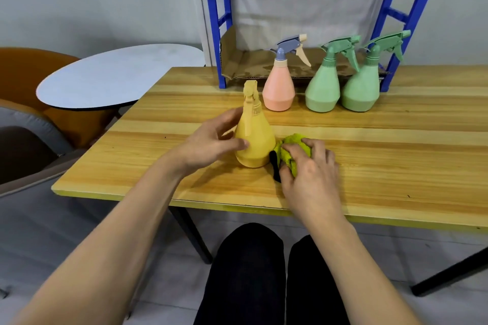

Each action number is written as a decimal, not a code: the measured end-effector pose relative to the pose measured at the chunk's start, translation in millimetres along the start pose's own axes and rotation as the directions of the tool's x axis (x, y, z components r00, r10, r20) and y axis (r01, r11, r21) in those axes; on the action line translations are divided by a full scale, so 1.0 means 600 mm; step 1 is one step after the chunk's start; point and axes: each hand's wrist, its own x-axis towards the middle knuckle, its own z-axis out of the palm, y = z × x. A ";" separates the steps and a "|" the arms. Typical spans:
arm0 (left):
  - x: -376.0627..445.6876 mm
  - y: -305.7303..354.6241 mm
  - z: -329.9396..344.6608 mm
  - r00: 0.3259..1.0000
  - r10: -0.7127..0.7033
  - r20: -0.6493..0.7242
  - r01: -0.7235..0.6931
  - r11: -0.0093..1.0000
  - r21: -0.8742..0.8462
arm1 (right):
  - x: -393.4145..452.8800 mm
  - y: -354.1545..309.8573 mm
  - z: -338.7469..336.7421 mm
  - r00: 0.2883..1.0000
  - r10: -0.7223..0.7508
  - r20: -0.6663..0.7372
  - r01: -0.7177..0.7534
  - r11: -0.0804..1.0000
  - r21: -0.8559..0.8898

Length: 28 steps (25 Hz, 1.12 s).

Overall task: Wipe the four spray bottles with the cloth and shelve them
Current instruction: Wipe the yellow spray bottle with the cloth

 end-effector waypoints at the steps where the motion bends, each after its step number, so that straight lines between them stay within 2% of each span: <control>1: 0.000 0.001 0.005 1.000 -0.007 -0.002 0.007 0.999 0.035 | 0.000 0.000 0.000 1.000 0.000 0.002 0.000 1.000 -0.001; 4: 0.000 0.006 0.034 0.984 0.022 -0.177 0.009 0.985 0.170 | 0.001 0.000 0.002 1.000 0.025 -0.003 -0.025 0.999 0.041; 7: 0.001 0.008 0.075 0.895 0.071 -0.440 0.050 0.965 0.258 | 0.000 0.005 0.000 1.000 0.004 0.023 -0.007 0.989 0.151; 9: 0.005 0.018 0.093 0.865 0.045 -0.499 0.102 0.959 0.264 | 0.006 0.016 -0.007 0.999 0.004 0.038 -0.015 0.960 0.280; 11: 0.005 0.025 0.087 0.889 0.014 -0.457 0.115 0.961 0.252 | 0.019 0.025 -0.020 0.992 0.118 0.034 -0.121 0.878 0.463; 13: 0.001 0.029 0.070 0.943 0.009 -0.334 0.065 0.976 0.209 | 0.034 0.015 -0.039 0.965 0.250 0.084 -0.244 0.725 0.644; 15: -0.003 0.028 0.062 0.971 0.067 -0.231 0.002 0.958 0.288 | 0.051 -0.013 -0.046 0.945 0.285 0.162 -0.295 0.526 0.797; 16: -0.004 0.024 0.064 0.969 0.102 -0.223 -0.021 0.940 0.341 | 0.059 -0.029 -0.045 0.946 0.275 0.170 -0.286 0.468 0.836; 17: -0.003 0.021 0.067 0.963 0.127 -0.237 -0.033 0.930 0.365 | 0.065 -0.038 -0.041 0.953 0.262 0.150 -0.264 0.480 0.837; 18: -0.001 0.019 0.070 0.957 0.139 -0.256 -0.037 0.930 0.367 | 0.067 -0.040 -0.031 0.963 0.244 0.119 -0.236 0.537 0.810; 20: 0.002 0.016 0.075 0.946 0.134 -0.294 -0.024 0.936 0.351 | 0.064 -0.027 -0.014 0.976 0.193 0.104 -0.213 0.719 0.661; 22: 0.001 0.013 0.074 0.939 0.120 -0.324 0.002 0.936 0.353 | 0.048 -0.009 -0.013 0.975 0.172 0.140 -0.220 0.834 0.505; 24: -0.002 0.013 0.074 0.934 0.114 -0.338 0.014 0.935 0.355 | 0.047 -0.006 -0.021 0.980 0.137 0.141 -0.189 0.857 0.480; 27: -0.001 0.005 0.078 0.919 0.167 -0.358 -0.027 0.931 0.364 | 0.063 -0.017 -0.028 0.990 0.099 0.102 -0.141 0.788 0.599; 28: 0.000 0.003 0.078 0.906 0.185 -0.380 -0.037 0.930 0.365 | 0.064 -0.017 -0.024 0.992 0.073 0.106 -0.122 0.798 0.591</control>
